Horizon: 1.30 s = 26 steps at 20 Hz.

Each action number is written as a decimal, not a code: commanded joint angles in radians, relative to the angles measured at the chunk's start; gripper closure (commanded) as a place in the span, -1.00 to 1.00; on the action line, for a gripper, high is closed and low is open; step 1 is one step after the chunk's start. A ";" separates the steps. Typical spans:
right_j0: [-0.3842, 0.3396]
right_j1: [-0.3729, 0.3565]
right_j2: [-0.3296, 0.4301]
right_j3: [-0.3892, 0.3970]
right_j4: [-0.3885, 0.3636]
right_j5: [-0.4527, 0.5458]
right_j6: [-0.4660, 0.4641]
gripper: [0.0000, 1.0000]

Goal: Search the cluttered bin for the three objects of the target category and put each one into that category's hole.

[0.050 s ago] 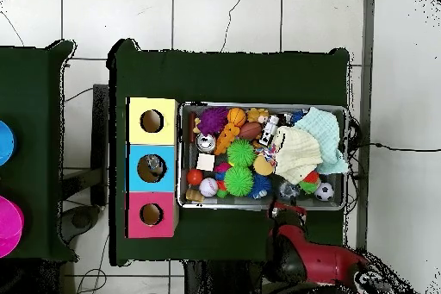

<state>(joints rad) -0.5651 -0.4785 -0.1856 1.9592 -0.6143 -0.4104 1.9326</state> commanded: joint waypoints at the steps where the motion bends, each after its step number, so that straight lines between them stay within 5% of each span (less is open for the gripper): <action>1: 0.024 -0.069 0.038 -0.038 0.021 0.163 0.080 -1.00; 8: -0.002 -0.058 0.060 -0.052 0.010 0.192 0.087 -1.00; 17: -0.049 0.135 0.084 -0.119 0.011 0.079 0.114 -1.00; 26: -0.040 0.205 0.057 -0.157 0.032 0.009 0.110 -1.00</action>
<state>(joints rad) -0.5988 -0.4106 -0.1844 1.9101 -0.6137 -0.4186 1.9324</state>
